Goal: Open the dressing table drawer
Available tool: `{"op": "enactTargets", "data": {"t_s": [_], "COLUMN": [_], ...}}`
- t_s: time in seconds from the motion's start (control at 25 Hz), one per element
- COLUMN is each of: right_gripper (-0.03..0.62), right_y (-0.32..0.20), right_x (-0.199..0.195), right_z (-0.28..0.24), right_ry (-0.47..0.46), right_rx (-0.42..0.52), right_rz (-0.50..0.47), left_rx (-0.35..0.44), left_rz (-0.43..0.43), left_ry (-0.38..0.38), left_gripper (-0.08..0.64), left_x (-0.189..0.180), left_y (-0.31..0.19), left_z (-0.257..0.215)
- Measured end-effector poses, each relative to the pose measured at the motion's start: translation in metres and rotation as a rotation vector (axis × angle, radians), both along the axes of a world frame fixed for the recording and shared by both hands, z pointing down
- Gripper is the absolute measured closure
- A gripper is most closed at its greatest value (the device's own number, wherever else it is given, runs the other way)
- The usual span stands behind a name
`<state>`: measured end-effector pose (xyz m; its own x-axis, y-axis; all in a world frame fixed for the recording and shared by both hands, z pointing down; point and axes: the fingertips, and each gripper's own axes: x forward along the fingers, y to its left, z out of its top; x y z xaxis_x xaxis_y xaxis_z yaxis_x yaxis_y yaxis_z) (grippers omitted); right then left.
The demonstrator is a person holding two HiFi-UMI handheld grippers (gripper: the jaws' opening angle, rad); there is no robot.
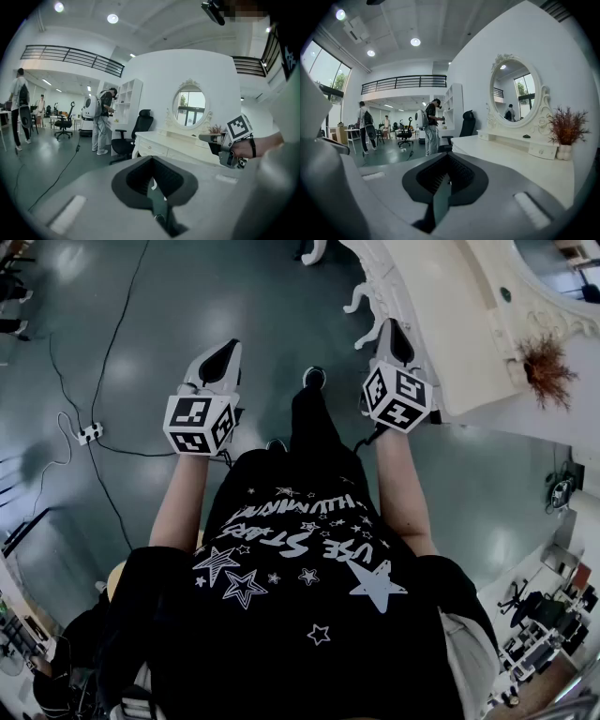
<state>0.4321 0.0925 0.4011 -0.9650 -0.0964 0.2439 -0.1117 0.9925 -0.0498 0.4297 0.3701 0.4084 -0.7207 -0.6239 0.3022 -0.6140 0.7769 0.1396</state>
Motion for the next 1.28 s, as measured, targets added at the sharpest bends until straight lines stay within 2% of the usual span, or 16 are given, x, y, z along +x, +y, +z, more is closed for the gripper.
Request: {"op": "enactTargets", "data": {"t_s": [0.24, 0.52, 0.8, 0.84, 0.92, 1.0, 1.12, 1.28], "right_gripper": [0.568, 0.568, 0.565, 0.545, 0.398, 0.329, 0.254, 0.236], "right_y": [-0.003, -0.004, 0.000, 0.002, 0.005, 0.007, 0.003, -0.027], "right_x": [0.012, 0.019, -0.002, -0.008, -0.022, -0.037, -0.066, -0.120], "right_z": [0.003, 0.012, 0.003, 0.003, 0.007, 0.014, 0.025, 0.042], "right_ry": [-0.003, 0.002, -0.022, -0.019, 0.001, 0.025, 0.021, 0.046], "right_rx": [-0.003, -0.020, -0.070, -0.074, -0.087, -0.104, -0.141, -0.154], "right_rz": [-0.010, 0.005, 0.009, 0.002, -0.016, -0.034, -0.059, -0.034], "left_rx": [-0.023, -0.015, 0.004, 0.006, 0.010, 0.012, 0.006, -0.013], "left_rz": [0.021, 0.023, -0.003, -0.009, -0.018, -0.021, -0.019, -0.010], "left_ry": [0.010, 0.015, 0.002, 0.004, 0.015, 0.025, 0.039, 0.064], "left_gripper": [0.560, 0.558, 0.558, 0.558, 0.558, 0.558, 0.558, 0.558], "left_x": [0.012, 0.024, 0.006, 0.001, -0.009, -0.021, -0.045, -0.097], "left_y": [-0.017, -0.011, 0.002, 0.005, 0.008, 0.008, -0.001, -0.029], "left_z": [0.003, 0.008, -0.002, -0.001, 0.001, 0.006, 0.015, 0.028]}}
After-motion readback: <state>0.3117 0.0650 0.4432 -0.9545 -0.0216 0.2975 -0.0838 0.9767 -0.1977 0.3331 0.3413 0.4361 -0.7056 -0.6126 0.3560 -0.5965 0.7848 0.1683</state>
